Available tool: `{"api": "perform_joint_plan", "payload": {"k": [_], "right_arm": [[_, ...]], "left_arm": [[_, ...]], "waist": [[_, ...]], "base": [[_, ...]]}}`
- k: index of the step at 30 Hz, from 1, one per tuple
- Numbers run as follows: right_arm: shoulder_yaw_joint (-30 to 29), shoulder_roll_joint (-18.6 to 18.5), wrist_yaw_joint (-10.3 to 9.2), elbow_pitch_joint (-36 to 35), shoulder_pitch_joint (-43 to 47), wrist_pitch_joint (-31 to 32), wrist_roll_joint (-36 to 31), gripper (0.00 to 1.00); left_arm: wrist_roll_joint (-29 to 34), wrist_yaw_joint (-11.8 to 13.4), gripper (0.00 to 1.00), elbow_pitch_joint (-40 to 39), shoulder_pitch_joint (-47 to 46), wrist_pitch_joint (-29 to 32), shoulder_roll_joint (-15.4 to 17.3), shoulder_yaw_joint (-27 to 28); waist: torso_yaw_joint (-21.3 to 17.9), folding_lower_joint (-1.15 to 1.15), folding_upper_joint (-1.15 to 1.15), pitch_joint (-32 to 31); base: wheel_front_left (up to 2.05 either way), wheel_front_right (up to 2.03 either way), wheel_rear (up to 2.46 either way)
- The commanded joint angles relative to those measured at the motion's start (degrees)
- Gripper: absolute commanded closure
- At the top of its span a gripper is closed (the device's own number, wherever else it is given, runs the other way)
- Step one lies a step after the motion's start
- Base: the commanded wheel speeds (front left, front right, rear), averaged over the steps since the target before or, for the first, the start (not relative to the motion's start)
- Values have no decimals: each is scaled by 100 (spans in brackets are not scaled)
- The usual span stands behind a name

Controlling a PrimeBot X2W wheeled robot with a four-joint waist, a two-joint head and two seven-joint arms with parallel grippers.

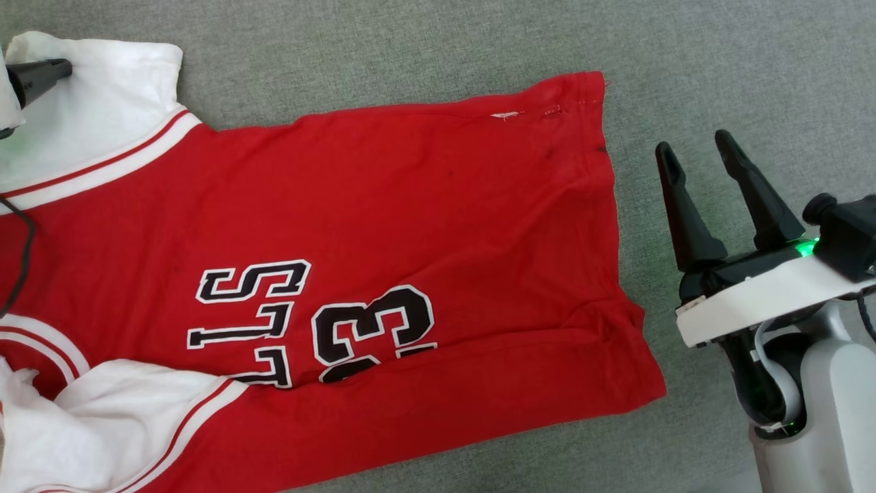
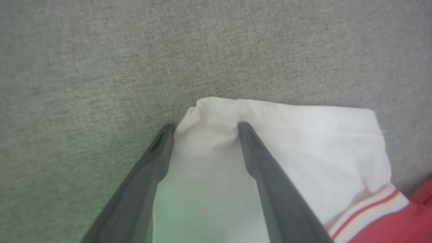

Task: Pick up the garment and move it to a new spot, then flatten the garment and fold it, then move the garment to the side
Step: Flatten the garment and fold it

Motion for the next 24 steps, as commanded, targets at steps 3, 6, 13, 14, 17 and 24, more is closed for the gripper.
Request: {"api": "perform_joint_plan", "payload": {"k": [3, 6, 13, 14, 17, 24], "right_arm": [[-54, -98, -2, 56, -167, 132, 156, 0], [-109, -183, -2, 123, -297, 377, 322, 0], [-246, -366, -1, 559, -919, 1910, 800, 0], [-264, -422, -2, 637, -990, 2163, 840, 0], [-307, -535, -2, 843, -1260, 2919, 980, 0], [-533, -683, -2, 1532, -1867, 4058, 974, 0]], "left_arm": [[-55, 42, 100, 287, 650, 58, -389, -289], [-1, 26, 100, 253, 552, -184, -445, -254], [86, -42, 100, 77, 182, -598, -669, -206], [104, -82, 100, 39, 155, -671, -725, -217], [153, -200, 100, -76, 42, -887, -831, -239], [182, -417, 100, -410, -84, -1198, -1133, -369]], "waist": [[43, 0, 0, -14], [115, 0, 0, -63], [473, 0, 0, -232], [558, 0, 0, -281], [811, 0, 0, -390], [1315, 0, 0, -478]], "base": [[0, 0, 0], [0, 0, 0], [0, 0, 0], [0, 0, 0], [0, 0, 0], [0, 0, 0]]}}
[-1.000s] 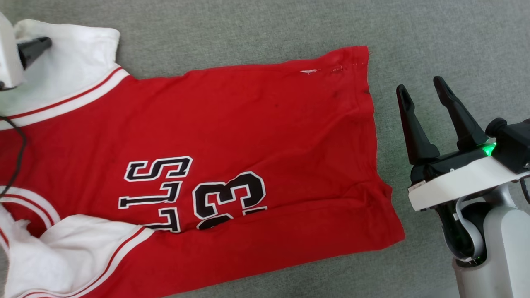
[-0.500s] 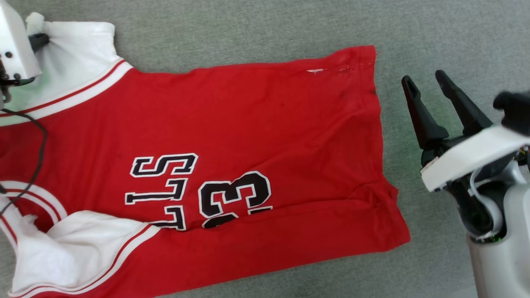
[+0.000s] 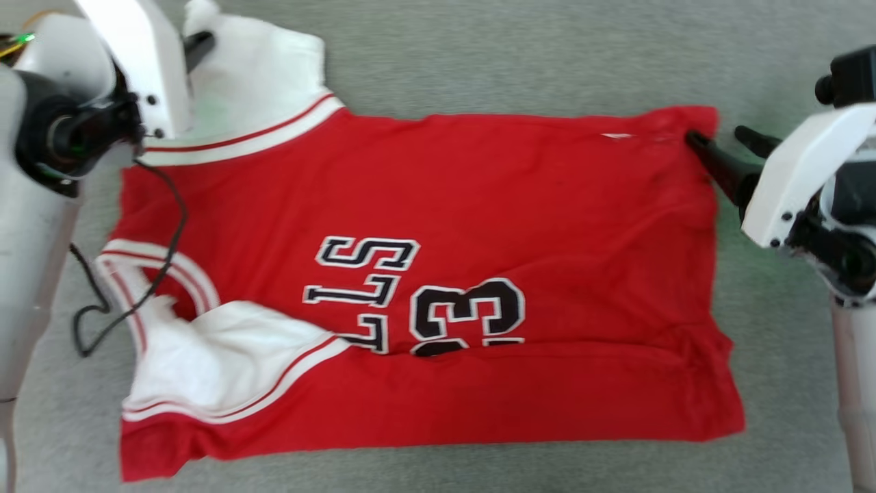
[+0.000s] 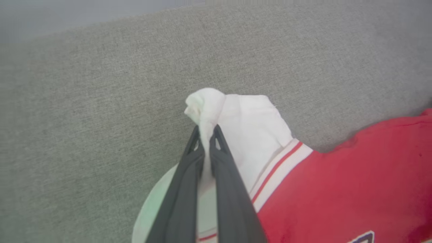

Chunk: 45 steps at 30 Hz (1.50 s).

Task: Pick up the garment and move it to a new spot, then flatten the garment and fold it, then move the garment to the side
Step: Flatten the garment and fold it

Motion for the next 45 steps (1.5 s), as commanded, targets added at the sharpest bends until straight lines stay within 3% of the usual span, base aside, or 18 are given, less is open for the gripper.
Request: {"api": "perform_joint_plan", "payload": {"k": [1, 5, 6, 7, 8, 9, 13, 25, 32, 44, 45], "right_arm": [[-20, -38, -1, 210, -189, 194, -59, 0], [-54, 33, -1, 726, -336, 735, -166, 0], [-90, 67, -1, 838, -338, 872, -212, 20], [-88, 78, -1, 932, -333, 1006, -273, 61], [-88, 97, -1, 978, -334, 1086, -287, 90], [-116, 145, -1, 1016, -341, 1153, -255, 100], [-187, 140, 0, 936, -455, 1161, -288, 100], [-409, -45, -1, 120, -202, 292, -272, 100], [-431, 3, -1, -323, 824, -90, -149, 100], [-454, 416, -1, -373, 2691, -700, 26, 100], [-436, 465, -1, -289, 2797, -719, 50, 92]], "left_arm": [[51, -48, 100, -73, -67, -83, -36, -55], [112, -111, 100, -199, -76, -225, -83, -109], [118, -120, 100, -232, -68, -267, -80, -109], [115, -129, 100, -256, -57, -287, -88, -111], [125, -130, 100, -275, -45, -313, -80, -113], [136, -137, 100, -288, -30, -330, -68, -116], [54, -134, 100, -305, 86, -446, -60, -49], [-363, -62, 100, -498, 983, -1055, 120, 373], [-651, 184, 100, -964, 2324, -1594, 308, 682], [-1310, 671, 100, -1488, 4849, -2226, 66, 927], [-1338, 683, 76, -1478, 4949, -2248, 17, 896]], "waist": [[233, -1, 0, -39], [368, -1, 0, -3], [389, -1, 0, 0], [411, -1, 0, -1], [431, -1, 0, -4], [447, -1, 0, -8], [501, -1, 0, -74], [569, -1, 0, -751], [618, -1, 0, -1296], [590, -1, 0, -1705], [584, -1, 0, -1716]], "base": [[0, 0, 0], [0, 0, 0], [0, 0, 0], [0, 0, 0], [0, 0, 0], [0, 0, 0], [0, 0, 0], [0, 0, 0], [0, 0, 0], [0, 0, 0], [0, 0, 0]]}}
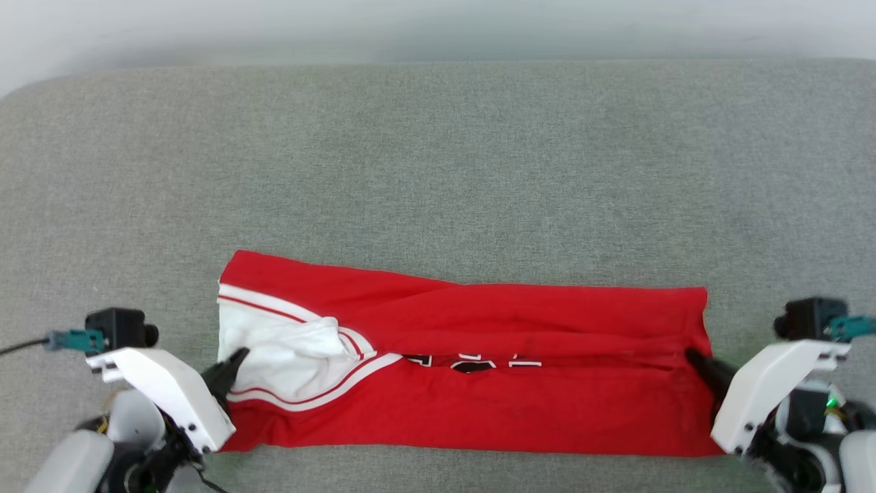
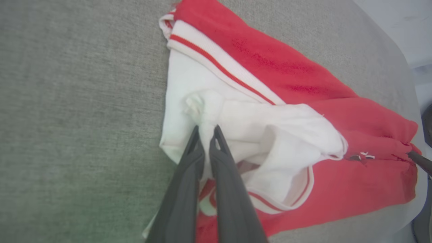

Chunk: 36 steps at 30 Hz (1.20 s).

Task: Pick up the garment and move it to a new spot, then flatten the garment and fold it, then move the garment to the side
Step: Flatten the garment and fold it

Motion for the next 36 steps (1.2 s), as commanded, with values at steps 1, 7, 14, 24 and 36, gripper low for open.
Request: {"api": "perform_joint_plan", "payload": {"k": [1, 7, 14, 24, 36], "right_arm": [[42, 67, -2, 84, 150, -60, 34, 57], [136, 162, -6, 459, 423, -347, 2, 0], [303, -5, -2, 183, 445, -598, 73, 0], [-246, -292, -2, -419, 633, 170, 47, 0], [-549, -164, -2, -83, 335, 936, -162, 0]], "left_arm": [[-26, 42, 37, 24, 103, -67, -71, -23], [322, -69, 0, 53, 274, -673, -173, -63], [1139, 295, 0, -292, 153, -1633, -256, -59], [2100, 854, 0, -933, 180, -2759, -580, -217], [2871, 1404, 0, -1445, 478, -3429, -888, -220]], "waist": [[-16, 1, 0, -19], [-130, 1, 0, -142], [-226, 1, 0, -414], [-142, 1, 0, -843], [380, 1, 0, -682]], "base": [[0, 0, 0], [0, 0, 0], [0, 0, 0], [0, 0, 0], [0, 0, 0]]}}
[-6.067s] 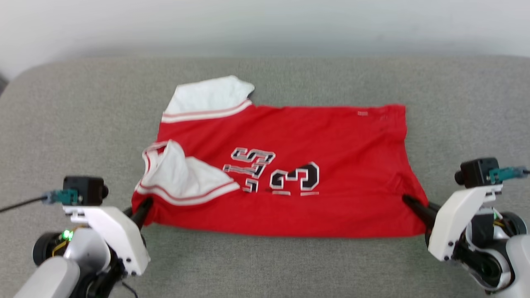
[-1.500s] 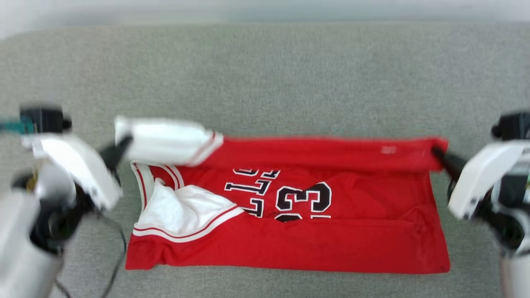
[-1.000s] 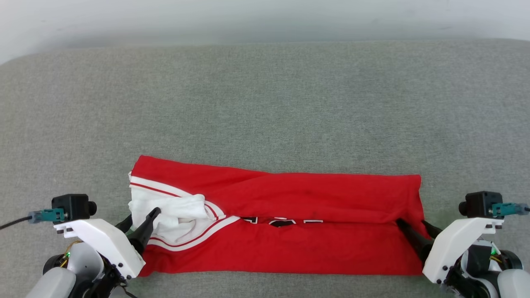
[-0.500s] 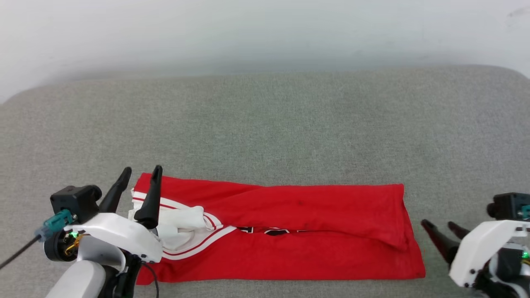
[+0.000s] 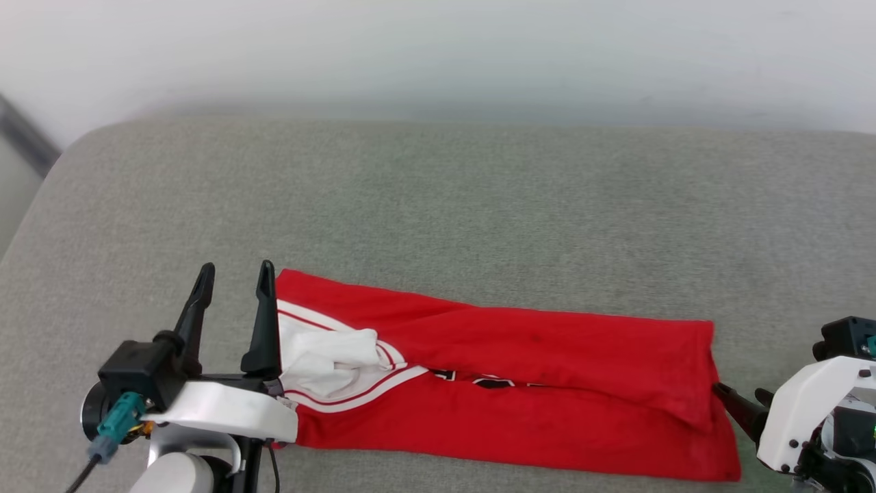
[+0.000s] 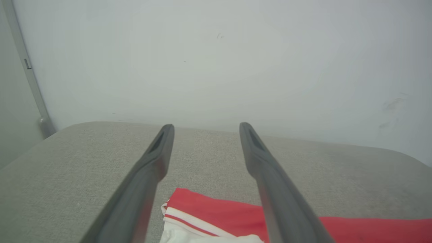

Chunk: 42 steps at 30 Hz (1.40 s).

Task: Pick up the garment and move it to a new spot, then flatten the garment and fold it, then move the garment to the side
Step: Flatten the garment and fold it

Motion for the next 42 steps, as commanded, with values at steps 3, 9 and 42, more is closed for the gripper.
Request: {"api": "perform_joint_plan", "payload": {"k": [3, 9, 42], "right_arm": [[3, 86, -2, 307, -183, 28, 13, 0], [198, 164, -2, 907, -283, 106, 96, 0], [-1241, -517, -2, 1234, -615, -158, 423, 100]], "left_arm": [[240, 134, 0, -190, 125, -87, -106, 15], [494, 159, 0, -284, 162, -108, -176, 14], [667, 194, 0, -229, 372, 195, -17, -217]], "waist": [[240, 1, 0, 234], [356, 1, 0, 383], [-378, 1, 0, -146]], "base": [[0, 0, 0], [0, 0, 0], [0, 0, 0]]}}
